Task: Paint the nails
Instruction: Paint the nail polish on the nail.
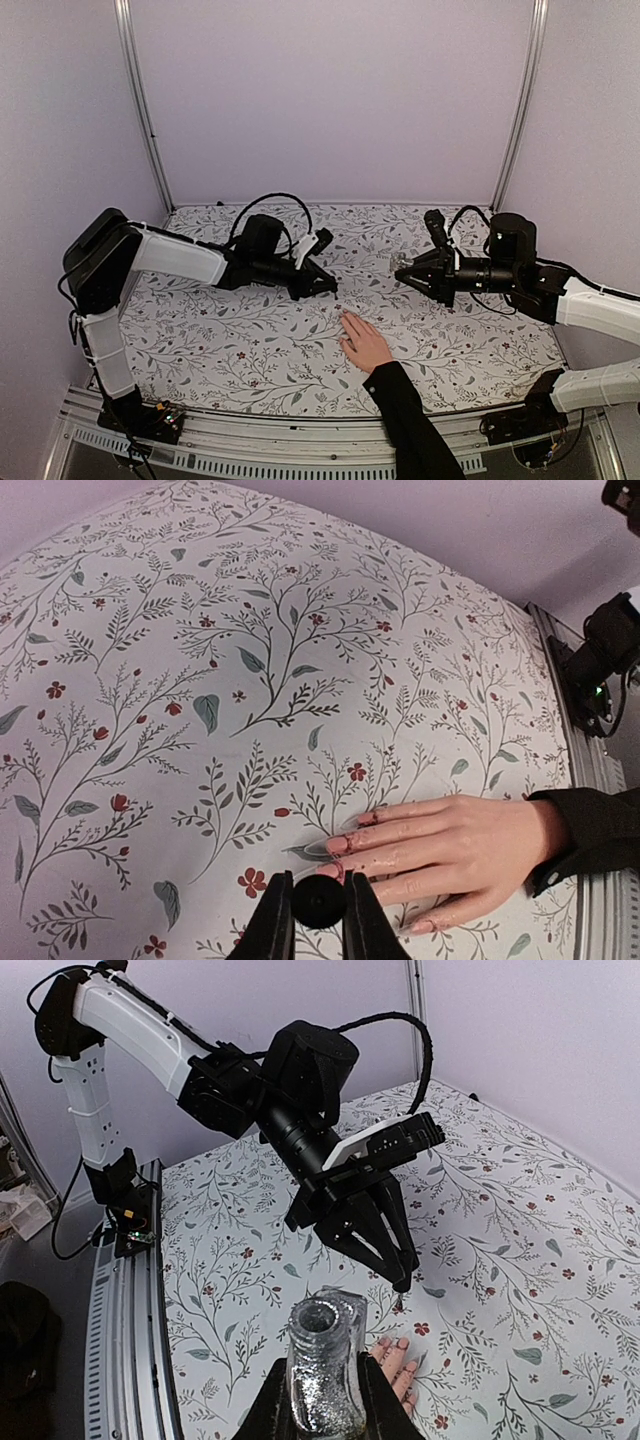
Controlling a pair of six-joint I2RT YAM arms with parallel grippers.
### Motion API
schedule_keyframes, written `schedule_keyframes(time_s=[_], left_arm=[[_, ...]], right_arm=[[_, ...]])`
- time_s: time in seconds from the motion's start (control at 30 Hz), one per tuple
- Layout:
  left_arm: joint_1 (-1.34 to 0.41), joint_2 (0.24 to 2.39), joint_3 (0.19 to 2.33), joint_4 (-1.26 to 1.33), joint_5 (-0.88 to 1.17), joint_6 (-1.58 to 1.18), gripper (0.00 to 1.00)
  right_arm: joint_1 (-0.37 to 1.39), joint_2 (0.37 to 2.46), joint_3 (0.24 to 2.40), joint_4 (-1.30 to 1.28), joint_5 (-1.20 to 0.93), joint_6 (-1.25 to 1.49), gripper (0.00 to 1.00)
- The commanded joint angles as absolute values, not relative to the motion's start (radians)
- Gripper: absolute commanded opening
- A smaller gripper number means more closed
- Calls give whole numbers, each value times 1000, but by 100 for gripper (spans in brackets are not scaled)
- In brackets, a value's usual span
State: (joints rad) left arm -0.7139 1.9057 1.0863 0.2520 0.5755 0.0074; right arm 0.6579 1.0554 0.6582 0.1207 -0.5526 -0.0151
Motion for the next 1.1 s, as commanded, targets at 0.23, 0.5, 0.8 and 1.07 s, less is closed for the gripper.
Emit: schedule_keyframes(time_s=[0.23, 0.5, 0.8, 1.07], left_arm=[[-749, 1942, 1090, 267, 619, 23, 0], [-752, 1971, 1109, 247, 613, 25, 0], [-752, 1988, 1115, 244, 607, 25, 0], [-752, 1998, 1120, 242, 604, 22, 0]], right_arm=[[651, 1047, 647, 140, -555, -9, 0], [650, 1051, 647, 141, -555, -9, 0], [651, 1053, 647, 142, -557, -9, 0], [650, 1055, 646, 145, -557, -9, 0]])
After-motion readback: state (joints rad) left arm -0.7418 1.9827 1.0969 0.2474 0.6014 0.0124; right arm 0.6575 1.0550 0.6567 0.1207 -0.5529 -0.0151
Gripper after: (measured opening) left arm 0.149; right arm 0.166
